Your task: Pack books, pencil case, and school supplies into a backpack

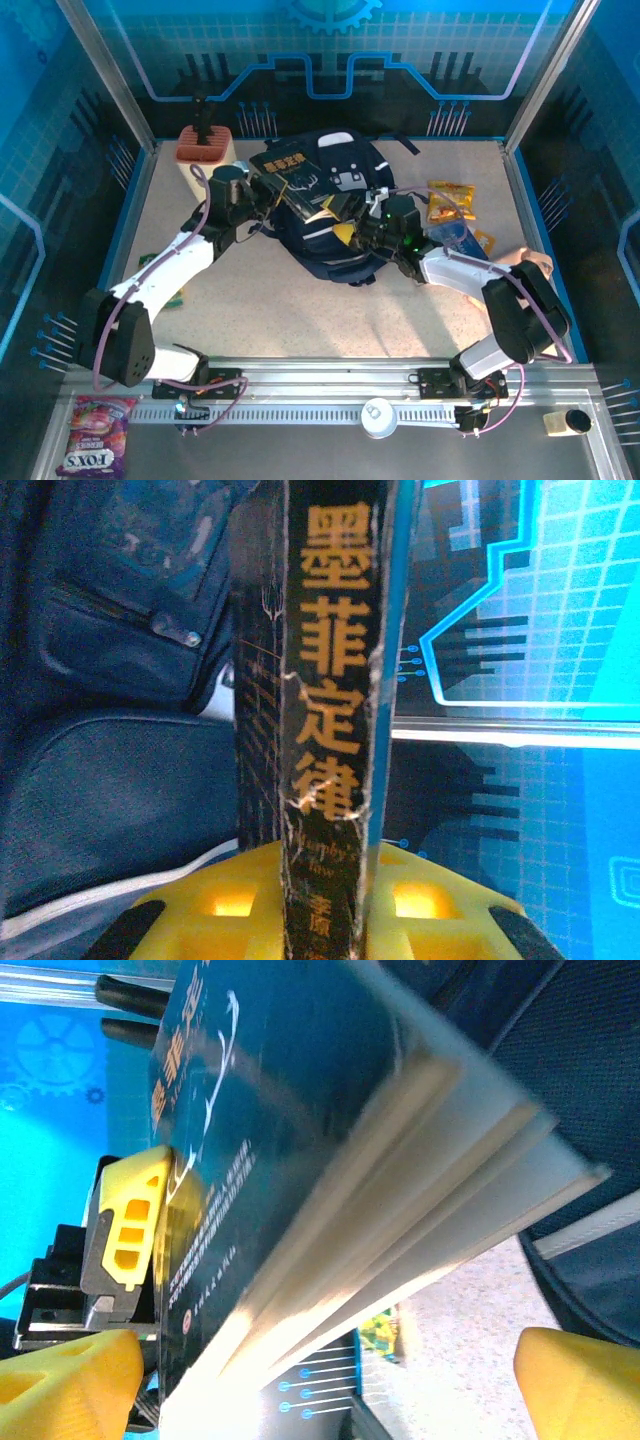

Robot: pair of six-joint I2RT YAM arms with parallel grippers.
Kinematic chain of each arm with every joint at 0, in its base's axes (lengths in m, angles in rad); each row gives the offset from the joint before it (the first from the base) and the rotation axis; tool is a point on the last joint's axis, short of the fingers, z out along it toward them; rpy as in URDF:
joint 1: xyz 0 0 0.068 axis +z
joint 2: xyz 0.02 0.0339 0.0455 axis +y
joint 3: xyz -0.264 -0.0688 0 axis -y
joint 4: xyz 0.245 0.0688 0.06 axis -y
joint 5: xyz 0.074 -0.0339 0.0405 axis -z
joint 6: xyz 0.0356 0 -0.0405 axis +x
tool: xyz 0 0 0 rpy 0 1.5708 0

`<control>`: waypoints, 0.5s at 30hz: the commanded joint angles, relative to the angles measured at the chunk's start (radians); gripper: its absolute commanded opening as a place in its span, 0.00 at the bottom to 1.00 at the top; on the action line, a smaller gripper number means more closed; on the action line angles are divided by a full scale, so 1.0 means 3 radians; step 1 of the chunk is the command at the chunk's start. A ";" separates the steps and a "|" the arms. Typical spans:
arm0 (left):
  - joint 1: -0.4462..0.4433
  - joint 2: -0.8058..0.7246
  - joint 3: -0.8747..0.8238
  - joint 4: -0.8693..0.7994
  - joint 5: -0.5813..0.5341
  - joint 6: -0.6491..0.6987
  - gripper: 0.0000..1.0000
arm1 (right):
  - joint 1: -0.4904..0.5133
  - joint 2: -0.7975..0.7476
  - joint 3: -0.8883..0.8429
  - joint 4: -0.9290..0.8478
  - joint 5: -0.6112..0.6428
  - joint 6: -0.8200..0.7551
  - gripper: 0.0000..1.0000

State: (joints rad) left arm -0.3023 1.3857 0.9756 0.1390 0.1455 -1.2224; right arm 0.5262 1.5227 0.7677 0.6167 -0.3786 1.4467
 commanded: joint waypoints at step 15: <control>-0.0140 0.0040 0.0169 0.0412 -0.0081 -0.0145 0.00 | 0.0100 0.0391 0.0203 0.0817 0.0357 0.0455 0.83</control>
State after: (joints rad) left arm -0.3370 1.4075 0.9962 0.1646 0.1341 -1.2568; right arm 0.5564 1.6341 0.8101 0.8051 -0.3141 1.5799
